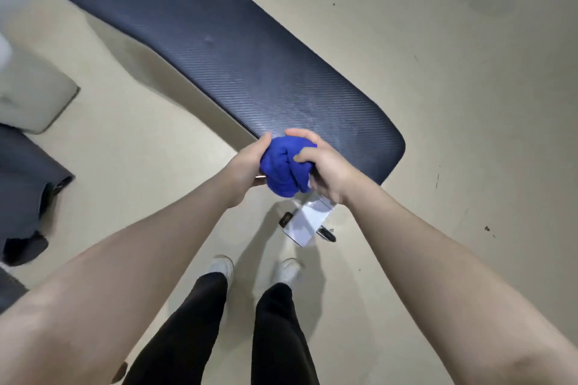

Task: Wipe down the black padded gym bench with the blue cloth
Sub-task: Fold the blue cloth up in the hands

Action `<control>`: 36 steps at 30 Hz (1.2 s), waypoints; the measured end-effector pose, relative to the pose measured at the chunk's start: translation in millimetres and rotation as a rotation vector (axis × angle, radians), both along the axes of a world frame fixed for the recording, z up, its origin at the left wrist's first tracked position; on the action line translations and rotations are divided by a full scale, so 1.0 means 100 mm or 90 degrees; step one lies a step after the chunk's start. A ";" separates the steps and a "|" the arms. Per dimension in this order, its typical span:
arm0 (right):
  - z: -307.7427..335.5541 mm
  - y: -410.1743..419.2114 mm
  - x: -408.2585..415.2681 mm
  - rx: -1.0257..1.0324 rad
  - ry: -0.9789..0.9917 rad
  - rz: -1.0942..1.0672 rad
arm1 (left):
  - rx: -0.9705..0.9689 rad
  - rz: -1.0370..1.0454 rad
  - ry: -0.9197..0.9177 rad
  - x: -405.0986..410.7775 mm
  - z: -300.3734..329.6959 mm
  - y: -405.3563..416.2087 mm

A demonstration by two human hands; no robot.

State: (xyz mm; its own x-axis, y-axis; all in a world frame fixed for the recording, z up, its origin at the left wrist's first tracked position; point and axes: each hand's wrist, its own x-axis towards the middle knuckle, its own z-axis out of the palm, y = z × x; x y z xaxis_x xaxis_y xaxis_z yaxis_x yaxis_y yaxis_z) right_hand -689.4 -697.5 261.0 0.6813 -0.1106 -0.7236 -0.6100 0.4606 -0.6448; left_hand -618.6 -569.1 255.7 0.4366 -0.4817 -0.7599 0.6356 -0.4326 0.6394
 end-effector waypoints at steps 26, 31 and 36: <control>-0.33 4.33 5.19 -0.181 -0.074 0.237 | 0.006 0.543 -0.109 4.07 -0.14 4.50; -1.13 4.78 6.13 -0.167 -0.043 0.332 | 0.174 0.551 -0.180 4.92 -0.89 4.88; -2.04 5.11 7.01 -0.200 -0.046 0.382 | 0.262 0.582 -0.197 5.63 -1.87 5.27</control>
State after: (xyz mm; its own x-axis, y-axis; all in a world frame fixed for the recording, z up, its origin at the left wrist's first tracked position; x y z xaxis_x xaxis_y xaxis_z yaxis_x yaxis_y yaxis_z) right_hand 12.1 -186.8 56.9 0.7357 0.1045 -0.6692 -0.6517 -0.1599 -0.7414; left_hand -55.6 -42.4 68.9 0.7073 0.3993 -0.5833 0.6636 -0.0908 0.7426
